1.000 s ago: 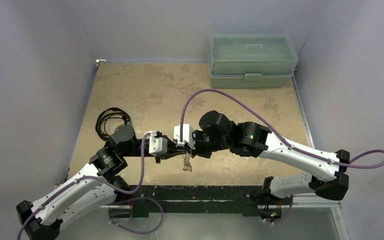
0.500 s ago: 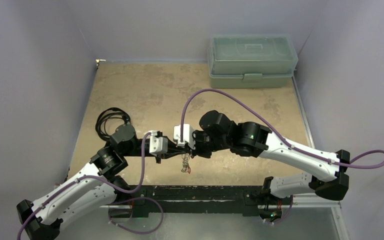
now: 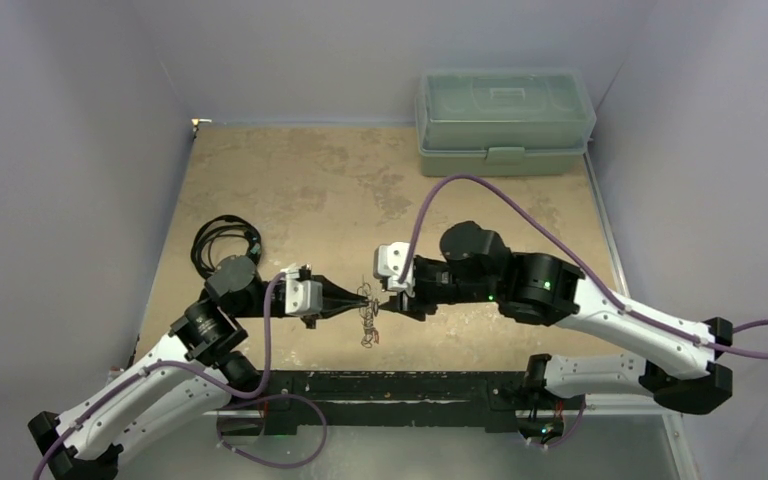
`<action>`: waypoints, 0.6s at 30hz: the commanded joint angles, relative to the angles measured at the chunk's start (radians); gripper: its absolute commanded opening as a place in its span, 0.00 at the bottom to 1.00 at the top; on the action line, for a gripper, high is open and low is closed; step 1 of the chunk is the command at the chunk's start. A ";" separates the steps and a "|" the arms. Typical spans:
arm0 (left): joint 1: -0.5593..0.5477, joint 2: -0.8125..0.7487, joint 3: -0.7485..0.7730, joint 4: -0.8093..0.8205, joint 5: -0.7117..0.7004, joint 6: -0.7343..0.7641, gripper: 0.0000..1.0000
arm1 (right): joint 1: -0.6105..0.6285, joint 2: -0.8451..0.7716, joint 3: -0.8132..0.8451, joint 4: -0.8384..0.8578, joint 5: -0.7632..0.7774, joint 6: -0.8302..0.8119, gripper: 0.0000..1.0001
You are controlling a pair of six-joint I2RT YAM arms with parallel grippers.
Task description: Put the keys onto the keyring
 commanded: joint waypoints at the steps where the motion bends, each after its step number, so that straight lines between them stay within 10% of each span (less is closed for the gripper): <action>1: -0.004 -0.034 -0.009 0.070 -0.008 0.006 0.00 | 0.002 -0.091 -0.060 0.122 0.004 0.025 0.49; 18: 0.001 -0.095 -0.059 0.146 -0.009 -0.047 0.00 | 0.002 -0.208 -0.325 0.485 -0.065 0.098 0.48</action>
